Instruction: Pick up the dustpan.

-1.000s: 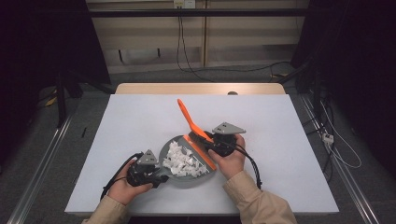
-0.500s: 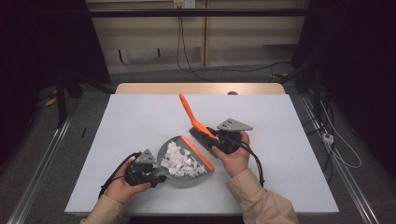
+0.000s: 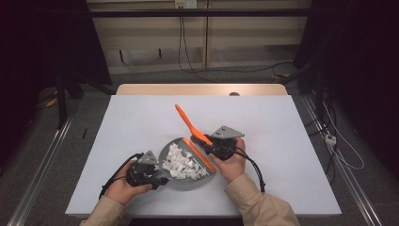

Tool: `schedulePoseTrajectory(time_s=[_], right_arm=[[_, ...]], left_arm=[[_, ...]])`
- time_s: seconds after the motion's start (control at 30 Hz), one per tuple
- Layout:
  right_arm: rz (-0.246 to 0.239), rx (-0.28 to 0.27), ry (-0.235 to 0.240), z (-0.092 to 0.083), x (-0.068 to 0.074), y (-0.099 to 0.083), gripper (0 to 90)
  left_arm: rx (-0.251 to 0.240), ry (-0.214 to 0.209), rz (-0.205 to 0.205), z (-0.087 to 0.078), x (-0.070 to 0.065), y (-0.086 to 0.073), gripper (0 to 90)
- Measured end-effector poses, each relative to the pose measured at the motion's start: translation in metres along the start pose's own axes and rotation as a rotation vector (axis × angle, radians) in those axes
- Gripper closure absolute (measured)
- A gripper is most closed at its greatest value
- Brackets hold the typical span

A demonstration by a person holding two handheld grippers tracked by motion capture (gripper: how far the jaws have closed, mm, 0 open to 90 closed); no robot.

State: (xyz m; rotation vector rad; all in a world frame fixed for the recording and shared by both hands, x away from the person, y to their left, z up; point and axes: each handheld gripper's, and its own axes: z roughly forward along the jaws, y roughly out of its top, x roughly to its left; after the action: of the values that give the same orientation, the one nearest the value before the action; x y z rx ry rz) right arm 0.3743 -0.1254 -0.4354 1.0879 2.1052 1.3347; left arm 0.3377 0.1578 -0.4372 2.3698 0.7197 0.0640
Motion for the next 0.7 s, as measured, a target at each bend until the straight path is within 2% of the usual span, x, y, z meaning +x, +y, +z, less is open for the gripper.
schedulePoseTrajectory(time_s=[0.03,0.1,0.17,0.2,0.23,0.27,0.3,0.4,0.5,0.57,0.7], right_arm=[[0.021,-0.002,0.033,0.0,0.002,0.0,71.6],[0.015,-0.017,0.04,-0.001,0.007,0.002,71.8],[0.071,-0.04,0.114,-0.002,0.011,0.006,71.8],[0.071,-0.04,0.114,-0.002,0.011,0.006,71.8],[0.038,-0.036,0.109,-0.004,0.015,0.009,71.8],[0.038,-0.036,0.109,-0.004,0.015,0.009,71.8],[0.027,-0.053,0.104,-0.007,0.016,0.012,71.8],[0.042,-0.07,0.109,-0.01,0.013,0.015,71.8],[0.046,-0.079,0.091,-0.016,0.009,0.018,71.8],[0.066,-0.09,0.097,-0.018,0.007,0.019,71.8],[0.068,-0.093,0.099,-0.02,0.005,0.02,71.8]], left_arm=[[0.002,-0.002,-0.001,0.0,0.0,0.0,63.8],[0.001,0.0,-0.002,-0.001,0.0,0.0,63.7],[-0.006,0.019,-0.007,0.0,0.0,0.0,63.7],[-0.016,0.009,-0.016,0.001,0.0,0.0,63.7],[-0.009,0.02,-0.004,0.001,0.0,0.0,63.7],[-0.023,0.014,-0.013,0.001,0.001,0.0,63.7],[-0.029,0.014,-0.015,0.0,0.001,0.0,63.7],[-0.036,0.017,-0.013,-0.001,0.001,-0.001,63.7],[-0.041,0.023,-0.012,-0.001,0.002,-0.002,63.7],[-0.046,0.029,-0.019,-0.002,0.002,-0.002,63.7],[-0.061,0.032,-0.025,-0.004,0.003,-0.002,63.7]])
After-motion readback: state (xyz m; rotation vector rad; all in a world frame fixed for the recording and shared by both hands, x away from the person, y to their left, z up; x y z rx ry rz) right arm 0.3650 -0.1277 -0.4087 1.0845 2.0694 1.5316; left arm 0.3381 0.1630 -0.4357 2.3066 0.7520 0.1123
